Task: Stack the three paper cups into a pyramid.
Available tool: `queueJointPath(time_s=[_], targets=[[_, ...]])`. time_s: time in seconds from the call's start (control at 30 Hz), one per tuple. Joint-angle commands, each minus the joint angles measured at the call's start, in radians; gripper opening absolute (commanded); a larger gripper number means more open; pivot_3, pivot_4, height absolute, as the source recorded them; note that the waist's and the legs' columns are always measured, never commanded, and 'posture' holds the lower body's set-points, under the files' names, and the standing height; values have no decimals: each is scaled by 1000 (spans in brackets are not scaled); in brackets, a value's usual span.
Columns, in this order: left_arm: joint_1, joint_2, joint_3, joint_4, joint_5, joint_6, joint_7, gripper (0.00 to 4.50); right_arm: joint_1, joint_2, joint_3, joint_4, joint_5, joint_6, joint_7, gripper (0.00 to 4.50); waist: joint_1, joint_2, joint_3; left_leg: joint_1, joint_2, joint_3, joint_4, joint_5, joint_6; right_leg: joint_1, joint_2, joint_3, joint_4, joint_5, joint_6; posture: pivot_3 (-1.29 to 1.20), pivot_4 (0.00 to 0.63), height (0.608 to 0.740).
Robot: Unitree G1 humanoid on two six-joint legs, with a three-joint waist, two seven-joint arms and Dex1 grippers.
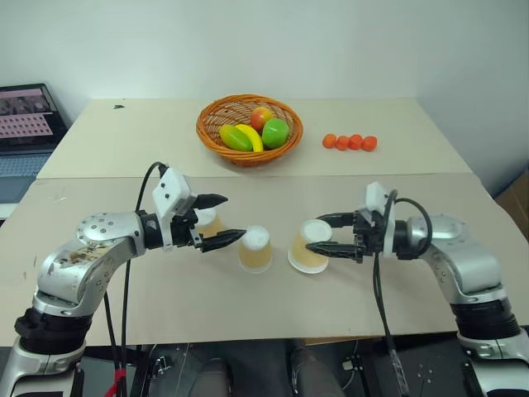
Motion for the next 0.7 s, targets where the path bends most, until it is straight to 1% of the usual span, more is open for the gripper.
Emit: queueJointPath(time_s=[0.03,0.27,0.7], targets=[[-11,19,32,-28,-9,-5,-8,4500,-21,11,4,-34,20,-6,-18,2791,3,0,0,0,0,0,0,0,0,0,0,0,0,0,0,0,150,734],[-15,27,38,-39,-13,7,-7,4500,-43,56,64,15,-11,-53,-30,2791,3,0,0,0,0,0,0,0,0,0,0,0,0,0,0,0,150,734],[-12,34,51,-54,-18,15,1,4500,-91,63,107,123,-54,-146,6,2791,15,0,0,0,0,0,0,0,0,0,0,0,0,1,-2,0,150,734]])
